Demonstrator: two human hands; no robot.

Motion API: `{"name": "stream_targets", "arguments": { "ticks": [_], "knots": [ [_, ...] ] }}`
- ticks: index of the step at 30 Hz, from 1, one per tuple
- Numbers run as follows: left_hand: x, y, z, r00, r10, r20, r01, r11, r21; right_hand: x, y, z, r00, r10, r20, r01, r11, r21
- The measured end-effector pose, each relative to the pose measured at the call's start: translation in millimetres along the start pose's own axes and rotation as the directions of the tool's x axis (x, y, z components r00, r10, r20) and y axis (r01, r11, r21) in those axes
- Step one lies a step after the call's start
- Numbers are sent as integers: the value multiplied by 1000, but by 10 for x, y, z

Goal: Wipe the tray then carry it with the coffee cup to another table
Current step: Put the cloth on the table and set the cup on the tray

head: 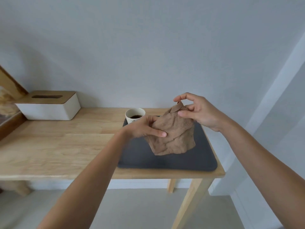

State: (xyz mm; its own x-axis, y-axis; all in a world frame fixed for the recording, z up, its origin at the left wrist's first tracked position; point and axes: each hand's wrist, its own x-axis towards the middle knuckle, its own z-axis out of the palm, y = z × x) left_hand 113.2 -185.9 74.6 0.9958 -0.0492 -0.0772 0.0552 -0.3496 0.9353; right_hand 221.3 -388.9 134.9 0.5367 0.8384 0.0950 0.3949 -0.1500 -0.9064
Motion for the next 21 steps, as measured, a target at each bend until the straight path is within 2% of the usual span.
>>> {"name": "stream_targets", "arguments": {
  "ticks": [2,6,11,13,16,17,18,19,20,21],
  "knots": [
    [-161,40,-154,1000,-1,-15,1,1000,-5,75,-14,59,999,-12,44,7,995,104],
    [-607,-17,-491,991,-2,-135,-2,1000,-30,302,-30,421,994,-47,97,16,955,297],
    [-1279,-321,-1018,950,-89,-298,56,992,-117,641,-60,1173,985,-61,160,-12,906,424],
    [-1508,-434,-1243,920,-157,-358,101,980,-170,796,-94,1495,988,-25,155,-53,877,477],
    [-1714,-603,-1536,876,-249,-413,201,967,-157,1042,-108,1945,981,87,173,-169,820,547],
    [-1738,-681,-1618,841,-288,-458,262,958,-121,1132,-75,2097,979,137,149,-193,848,493],
    [-1742,-788,-1691,788,-320,-525,350,936,-45,1213,-26,2231,980,175,90,-196,921,337],
    [-1741,-912,-1749,724,-331,-606,464,883,73,1275,36,2348,984,176,7,-176,981,88],
    [-1749,-1030,-1774,677,-307,-669,563,802,201,1305,94,2446,990,133,-53,-140,978,-158],
    [-1764,-1134,-1773,667,-246,-703,600,738,310,1306,135,2534,996,59,-61,-75,946,-315]
  ]
}}
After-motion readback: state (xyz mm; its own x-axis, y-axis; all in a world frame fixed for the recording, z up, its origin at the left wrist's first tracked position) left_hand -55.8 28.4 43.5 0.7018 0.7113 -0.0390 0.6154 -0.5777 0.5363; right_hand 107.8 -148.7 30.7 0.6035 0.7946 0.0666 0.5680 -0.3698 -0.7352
